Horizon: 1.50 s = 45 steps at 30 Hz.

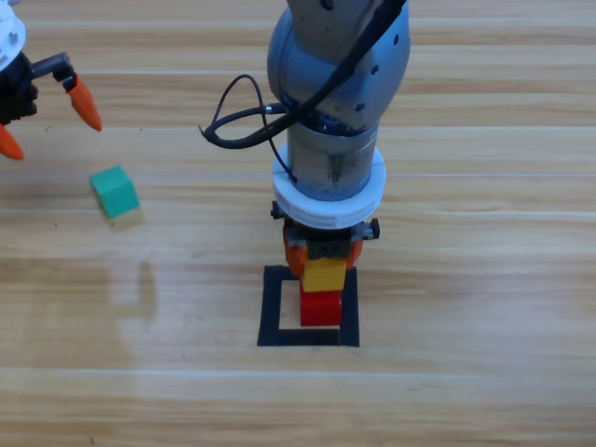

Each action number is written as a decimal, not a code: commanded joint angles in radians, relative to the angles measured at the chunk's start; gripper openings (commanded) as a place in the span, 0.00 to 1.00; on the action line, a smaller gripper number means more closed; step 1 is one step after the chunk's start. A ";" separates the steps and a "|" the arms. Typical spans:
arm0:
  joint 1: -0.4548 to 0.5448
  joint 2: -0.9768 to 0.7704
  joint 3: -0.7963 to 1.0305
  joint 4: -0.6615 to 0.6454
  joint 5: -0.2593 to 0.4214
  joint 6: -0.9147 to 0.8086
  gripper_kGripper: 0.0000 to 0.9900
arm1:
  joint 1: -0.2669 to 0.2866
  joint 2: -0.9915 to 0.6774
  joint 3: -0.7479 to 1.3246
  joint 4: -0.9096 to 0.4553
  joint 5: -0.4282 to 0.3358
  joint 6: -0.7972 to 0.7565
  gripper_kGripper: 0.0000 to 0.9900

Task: Stack the blocks in the rectangular block: red at the bottom, yellow in the middle, green on top

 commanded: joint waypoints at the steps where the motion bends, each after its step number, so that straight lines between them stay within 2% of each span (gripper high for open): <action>1: -0.018 0.050 -0.020 -0.014 -0.003 -0.009 0.97 | 0.045 0.064 -0.011 0.016 0.002 0.006 0.46; 14: -0.041 0.111 -0.092 -0.010 0.000 -0.033 0.97 | 0.051 0.073 -0.016 0.021 -0.002 0.011 0.46; 17: -0.049 0.119 -0.094 -0.010 0.000 -0.038 0.97 | 0.049 0.082 -0.020 0.027 -0.004 0.016 0.62; 19: -0.058 0.122 -0.094 -0.010 0.003 -0.041 0.97 | 0.049 0.083 -0.020 0.030 -0.005 0.020 0.69; 23: -0.074 0.125 -0.099 -0.010 0.008 -0.053 0.97 | 0.049 0.085 -0.032 0.033 -0.009 0.022 0.96; 24: -0.075 0.128 -0.106 -0.010 0.006 -0.056 0.97 | 0.049 0.085 -0.046 0.044 -0.012 0.023 1.00; 29: -0.089 0.166 -0.149 -0.011 0.019 -0.089 0.97 | 0.054 0.040 -0.128 0.091 -0.022 0.013 1.00; 34: -0.109 0.229 -0.183 -0.010 0.052 -0.154 0.97 | 0.083 -0.144 -0.097 0.091 -0.056 -0.023 1.00; 37: -0.120 0.246 -0.184 -0.002 0.069 -0.194 0.97 | 0.088 -0.266 -0.012 0.073 -0.078 -0.050 1.00; 39: -0.126 0.252 -0.178 0.001 0.077 -0.214 0.97 | 0.088 -0.371 0.109 0.008 -0.087 -0.075 1.00; 42: -0.140 0.260 -0.174 0.003 0.082 -0.231 0.97 | 0.088 -0.585 0.415 -0.196 -0.098 -0.126 1.00; 45: -0.158 0.260 -0.164 0.003 0.095 -0.251 0.97 | 0.062 -0.789 0.738 -0.407 -0.102 -0.179 1.00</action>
